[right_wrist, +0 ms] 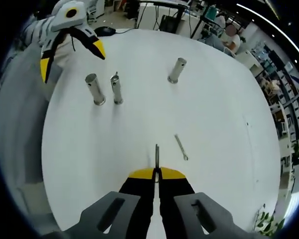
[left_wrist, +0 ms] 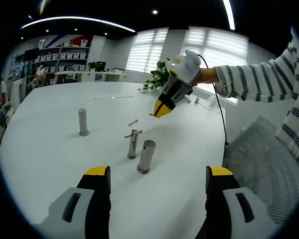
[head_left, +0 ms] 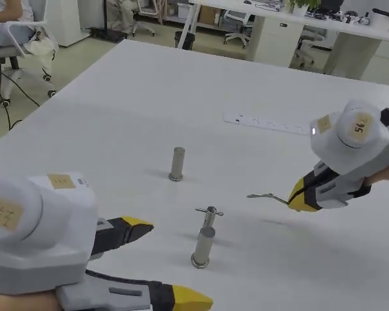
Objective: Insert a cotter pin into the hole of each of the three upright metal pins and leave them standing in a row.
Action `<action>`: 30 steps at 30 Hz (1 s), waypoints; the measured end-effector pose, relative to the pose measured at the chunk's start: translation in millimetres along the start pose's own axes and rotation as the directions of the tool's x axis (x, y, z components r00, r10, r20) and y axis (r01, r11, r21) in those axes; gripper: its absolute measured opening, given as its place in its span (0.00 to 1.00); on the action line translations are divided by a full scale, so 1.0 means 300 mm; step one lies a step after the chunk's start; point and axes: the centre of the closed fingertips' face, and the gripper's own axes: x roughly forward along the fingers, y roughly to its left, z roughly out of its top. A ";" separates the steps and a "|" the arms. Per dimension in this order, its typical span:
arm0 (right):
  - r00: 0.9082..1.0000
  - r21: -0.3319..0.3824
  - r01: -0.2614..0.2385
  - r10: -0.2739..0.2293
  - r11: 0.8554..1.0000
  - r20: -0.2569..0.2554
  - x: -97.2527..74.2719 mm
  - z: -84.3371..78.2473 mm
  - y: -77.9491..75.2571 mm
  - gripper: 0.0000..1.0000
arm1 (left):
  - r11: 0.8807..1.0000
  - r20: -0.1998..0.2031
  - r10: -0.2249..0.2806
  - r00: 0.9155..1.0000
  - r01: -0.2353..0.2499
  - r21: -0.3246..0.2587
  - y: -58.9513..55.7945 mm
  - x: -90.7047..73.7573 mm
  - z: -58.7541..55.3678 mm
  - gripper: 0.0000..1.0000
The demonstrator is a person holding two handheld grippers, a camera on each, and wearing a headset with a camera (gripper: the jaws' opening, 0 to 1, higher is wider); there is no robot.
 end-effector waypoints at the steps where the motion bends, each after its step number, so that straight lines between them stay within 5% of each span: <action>1: 0.999 0.015 -0.004 0.003 1.000 0.034 -0.008 0.016 0.014 0.02 | 1.000 0.004 0.000 1.000 0.000 0.002 0.000 0.000 0.005 0.77; 8: 0.995 -0.014 0.050 -0.048 0.999 0.089 -0.060 0.051 0.050 0.02 | 1.000 0.020 -0.002 1.000 0.002 -0.015 0.007 0.007 0.030 0.75; 16: 0.978 -0.017 0.103 -0.098 0.995 0.184 -0.105 0.107 0.109 0.02 | 0.999 0.053 -0.020 0.998 0.022 -0.033 -0.004 0.018 0.083 0.68; 18: 0.972 -0.023 0.116 -0.109 0.993 0.206 -0.117 0.125 0.129 0.02 | 0.995 0.079 -0.032 0.996 0.039 -0.095 -0.014 0.024 0.109 0.63; 30: 0.945 -0.069 0.150 -0.123 0.986 0.302 -0.164 0.228 0.244 0.02 | 0.981 0.101 -0.114 0.988 0.128 -0.146 -0.084 0.058 0.171 0.46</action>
